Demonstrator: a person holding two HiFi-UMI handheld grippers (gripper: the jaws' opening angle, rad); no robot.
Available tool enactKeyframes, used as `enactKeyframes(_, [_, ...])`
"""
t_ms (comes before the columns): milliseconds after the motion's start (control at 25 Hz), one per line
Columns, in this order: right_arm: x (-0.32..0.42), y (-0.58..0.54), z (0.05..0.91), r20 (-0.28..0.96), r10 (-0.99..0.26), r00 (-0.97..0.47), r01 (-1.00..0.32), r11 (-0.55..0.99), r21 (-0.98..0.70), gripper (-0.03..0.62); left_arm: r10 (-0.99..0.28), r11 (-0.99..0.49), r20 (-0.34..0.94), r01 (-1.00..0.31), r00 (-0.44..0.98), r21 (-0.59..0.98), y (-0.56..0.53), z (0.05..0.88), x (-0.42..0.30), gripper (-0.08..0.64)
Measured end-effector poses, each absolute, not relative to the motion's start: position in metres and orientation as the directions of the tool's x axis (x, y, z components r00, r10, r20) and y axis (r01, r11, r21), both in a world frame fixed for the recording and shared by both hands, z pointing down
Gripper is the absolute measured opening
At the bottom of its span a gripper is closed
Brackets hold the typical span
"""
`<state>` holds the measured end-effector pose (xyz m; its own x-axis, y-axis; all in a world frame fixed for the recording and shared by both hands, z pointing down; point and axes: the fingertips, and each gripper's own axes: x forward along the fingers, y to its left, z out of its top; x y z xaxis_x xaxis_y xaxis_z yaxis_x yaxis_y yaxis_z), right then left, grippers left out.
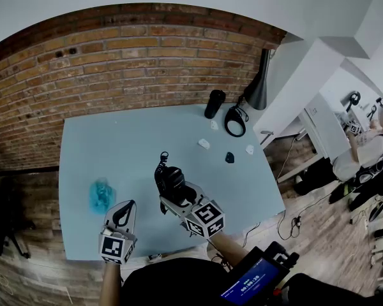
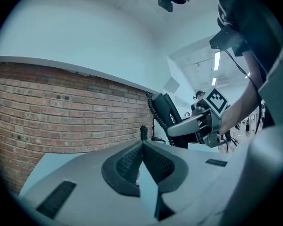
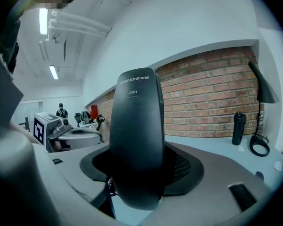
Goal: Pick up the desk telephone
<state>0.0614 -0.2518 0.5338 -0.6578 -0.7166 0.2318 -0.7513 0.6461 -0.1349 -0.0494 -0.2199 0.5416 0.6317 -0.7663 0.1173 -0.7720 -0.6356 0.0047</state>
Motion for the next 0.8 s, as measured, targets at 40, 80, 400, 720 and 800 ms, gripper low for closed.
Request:
enactKeyframes(40, [0.062,-0.252,0.537,0.239,-0.715,-0.657,-0.752,0.645,-0.137,0.285,-0.766,-0.636,0.121,-0.772,0.631,0.006,-0.22,0.542,-0.049,0.028])
enactKeyframes(80, [0.062,-0.252,0.541,0.248,-0.713,-0.656,-0.753,0.643,-0.139,0.285,-0.766,-0.635,0.124,-0.772,0.631,0.007,-0.219,0.542,-0.049,0.028])
enactKeyframes(400, [0.062,-0.247,0.557,0.289,-0.7,-0.653,-0.752,0.642,-0.147,0.285,-0.772,-0.625,0.135,-0.78,0.621,0.017,-0.22,0.546,-0.055,0.028])
enactKeyframes(720, [0.059,-0.244,0.562,0.311,-0.687,-0.657,-0.745,0.654,-0.13,0.285,-0.771,-0.625,0.136,-0.78,0.622,0.021,-0.218,0.551,-0.056,0.028])
enactKeyframes(800, [0.057,-0.244,0.563,0.316,-0.683,-0.658,-0.743,0.659,-0.122,0.285,-0.77,-0.627,0.135,-0.779,0.624,0.021,-0.218,0.551,-0.055,0.028])
